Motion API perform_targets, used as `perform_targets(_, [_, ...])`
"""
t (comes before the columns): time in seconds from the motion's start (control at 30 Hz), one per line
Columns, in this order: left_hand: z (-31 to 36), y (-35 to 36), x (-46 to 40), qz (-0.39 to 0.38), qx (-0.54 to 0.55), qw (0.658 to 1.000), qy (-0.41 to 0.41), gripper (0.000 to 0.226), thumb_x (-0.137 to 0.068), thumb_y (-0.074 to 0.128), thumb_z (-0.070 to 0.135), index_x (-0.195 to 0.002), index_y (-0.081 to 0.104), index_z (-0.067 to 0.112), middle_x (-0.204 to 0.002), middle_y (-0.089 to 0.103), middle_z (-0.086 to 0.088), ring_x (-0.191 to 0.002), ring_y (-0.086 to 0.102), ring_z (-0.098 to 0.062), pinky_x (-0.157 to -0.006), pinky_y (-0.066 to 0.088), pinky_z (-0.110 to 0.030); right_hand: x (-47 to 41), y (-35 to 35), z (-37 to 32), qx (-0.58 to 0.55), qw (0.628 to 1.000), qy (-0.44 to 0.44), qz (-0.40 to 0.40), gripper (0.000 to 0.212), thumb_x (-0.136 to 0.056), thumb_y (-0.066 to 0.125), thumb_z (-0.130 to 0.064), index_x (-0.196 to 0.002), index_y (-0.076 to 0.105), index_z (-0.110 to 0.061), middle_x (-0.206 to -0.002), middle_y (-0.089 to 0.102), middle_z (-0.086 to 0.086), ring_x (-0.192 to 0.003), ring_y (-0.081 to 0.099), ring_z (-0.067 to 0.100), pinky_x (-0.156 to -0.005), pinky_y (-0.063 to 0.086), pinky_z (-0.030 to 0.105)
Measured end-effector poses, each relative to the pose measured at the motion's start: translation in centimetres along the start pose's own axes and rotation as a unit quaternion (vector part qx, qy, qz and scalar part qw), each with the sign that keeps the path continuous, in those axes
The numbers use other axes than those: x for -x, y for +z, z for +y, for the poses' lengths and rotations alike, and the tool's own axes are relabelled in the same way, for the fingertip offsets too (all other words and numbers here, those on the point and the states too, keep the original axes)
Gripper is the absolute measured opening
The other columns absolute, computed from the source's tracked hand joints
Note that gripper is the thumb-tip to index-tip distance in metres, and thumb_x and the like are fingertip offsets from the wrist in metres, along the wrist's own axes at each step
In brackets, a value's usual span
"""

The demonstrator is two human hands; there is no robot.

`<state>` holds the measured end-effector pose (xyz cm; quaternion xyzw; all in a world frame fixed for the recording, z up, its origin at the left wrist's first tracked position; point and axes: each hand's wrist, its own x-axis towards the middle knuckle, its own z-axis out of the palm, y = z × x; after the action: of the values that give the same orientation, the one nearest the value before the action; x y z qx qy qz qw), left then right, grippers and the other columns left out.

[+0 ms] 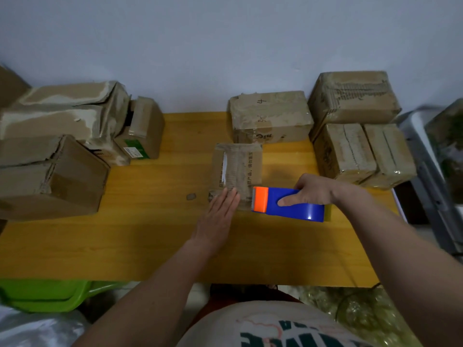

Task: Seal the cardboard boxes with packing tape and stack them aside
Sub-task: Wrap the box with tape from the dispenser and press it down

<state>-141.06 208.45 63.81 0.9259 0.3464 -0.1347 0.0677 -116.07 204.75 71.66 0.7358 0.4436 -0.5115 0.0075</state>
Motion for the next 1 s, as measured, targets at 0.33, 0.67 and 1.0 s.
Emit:
perform_targets(0.33, [1.4,0.8,-0.3,0.004,0.001,0.999,-0.047,0.077,-0.095,0.031,0.000,-0.137,-0.032,0.011,-0.151,-0.035,-0.008,-0.135,-0.036,-0.026,-0.112,-0.022,-0.037,1.9,-2.2,3.9,0.038,0.999,0.027,0.014,0.037,-0.080,0.068,-0.048,-0.087,0.054,-0.015,-0.085,0.060,0.003,-0.073,0.057,0.014,-0.060,0.042,0.023])
perform_targets(0.67, [3.7,0.6,-1.7,-0.042,-0.010,0.994,-0.098,0.092,-0.094,0.043,0.055,-0.144,-0.031,0.034,-0.152,-0.031,-0.026,-0.141,-0.029,-0.042,-0.116,-0.014,-0.051,1.0,-2.4,4.0,0.049,0.998,0.042,-0.015,0.045,-0.079,0.064,-0.058,-0.086,0.059,-0.013,-0.085,0.065,0.005,-0.081,0.063,0.021,-0.070,0.047,0.028])
perform_targets(1.0, [3.4,1.3,-1.6,-0.026,0.014,0.995,-0.099,0.078,-0.074,-0.010,0.078,-0.137,-0.036,0.038,-0.151,-0.036,-0.018,-0.139,-0.035,-0.035,-0.115,-0.019,-0.048,-1.1,-0.2,0.5,0.240,0.963,0.108,0.061,0.052,-0.084,0.053,-0.065,-0.078,0.041,-0.015,-0.073,0.045,0.001,-0.065,0.046,0.018,-0.064,0.039,0.031])
